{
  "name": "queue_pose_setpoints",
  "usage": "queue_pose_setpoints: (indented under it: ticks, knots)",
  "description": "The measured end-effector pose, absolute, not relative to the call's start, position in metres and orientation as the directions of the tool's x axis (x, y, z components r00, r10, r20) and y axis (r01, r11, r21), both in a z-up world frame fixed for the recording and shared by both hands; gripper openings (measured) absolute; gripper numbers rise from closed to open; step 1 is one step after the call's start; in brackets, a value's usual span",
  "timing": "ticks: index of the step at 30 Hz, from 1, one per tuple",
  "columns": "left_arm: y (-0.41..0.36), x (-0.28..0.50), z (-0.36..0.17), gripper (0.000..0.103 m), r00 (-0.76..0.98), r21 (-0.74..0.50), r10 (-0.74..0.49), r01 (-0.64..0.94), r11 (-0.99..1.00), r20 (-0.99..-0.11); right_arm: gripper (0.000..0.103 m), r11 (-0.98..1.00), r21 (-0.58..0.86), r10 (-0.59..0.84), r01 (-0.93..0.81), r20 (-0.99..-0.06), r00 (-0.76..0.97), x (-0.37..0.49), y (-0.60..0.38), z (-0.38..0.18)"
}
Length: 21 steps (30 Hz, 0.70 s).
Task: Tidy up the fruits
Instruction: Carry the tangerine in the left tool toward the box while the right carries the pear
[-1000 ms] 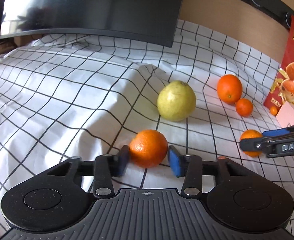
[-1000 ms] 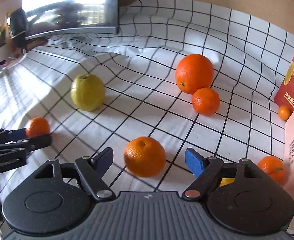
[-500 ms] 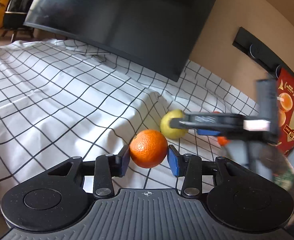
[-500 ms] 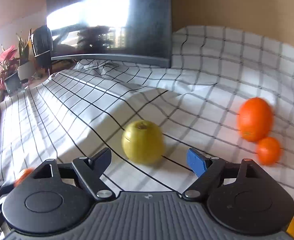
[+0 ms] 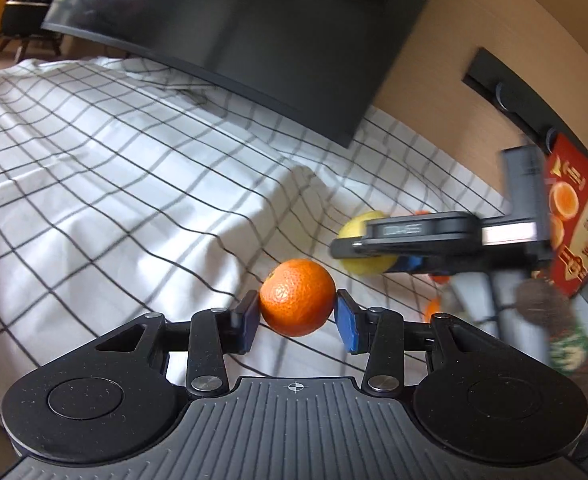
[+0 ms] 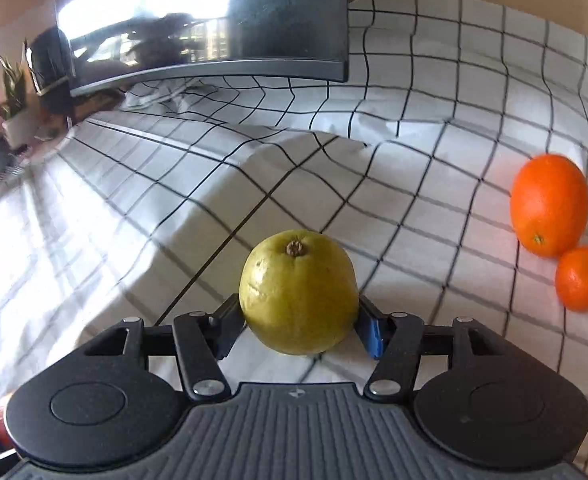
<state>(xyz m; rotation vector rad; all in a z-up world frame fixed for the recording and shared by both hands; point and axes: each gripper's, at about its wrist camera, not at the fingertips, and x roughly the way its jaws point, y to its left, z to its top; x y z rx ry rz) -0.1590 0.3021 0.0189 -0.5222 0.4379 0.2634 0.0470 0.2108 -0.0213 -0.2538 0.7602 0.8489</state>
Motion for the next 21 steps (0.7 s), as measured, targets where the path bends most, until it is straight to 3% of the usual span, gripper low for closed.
queue_pose_setpoints:
  ticks: [4, 11, 16, 21]
  knots:
    - [0.279, -0.149, 0.027, 0.045, 0.880, -0.411, 0.083, -0.299, 0.861, -0.467, 0.059, 0.605, 0.154, 0.635, -0.781, -0.686, 0.356, 0.031, 0.154, 0.006]
    - [0.187, -0.095, 0.032, 0.045, 0.876, -0.394, -0.115, -0.090, 0.915, -0.468, 0.059, 0.639, 0.068, 0.609, -0.766, -0.652, 0.451, -0.007, -0.008, 0.039]
    - [0.094, -0.053, 0.018, 0.046, 0.843, -0.387, -0.269, 0.080, 0.919, -0.465, 0.059, 0.755, -0.002, 0.504, -0.656, -0.638, 0.582, -0.014, -0.113, 0.029]
    - [0.040, -0.037, 0.005, 0.046, 0.834, -0.346, -0.279, 0.114, 0.931, -0.476, 0.059, 0.817, -0.010, 0.437, -0.576, -0.640, 0.632, -0.006, -0.181, 0.002]
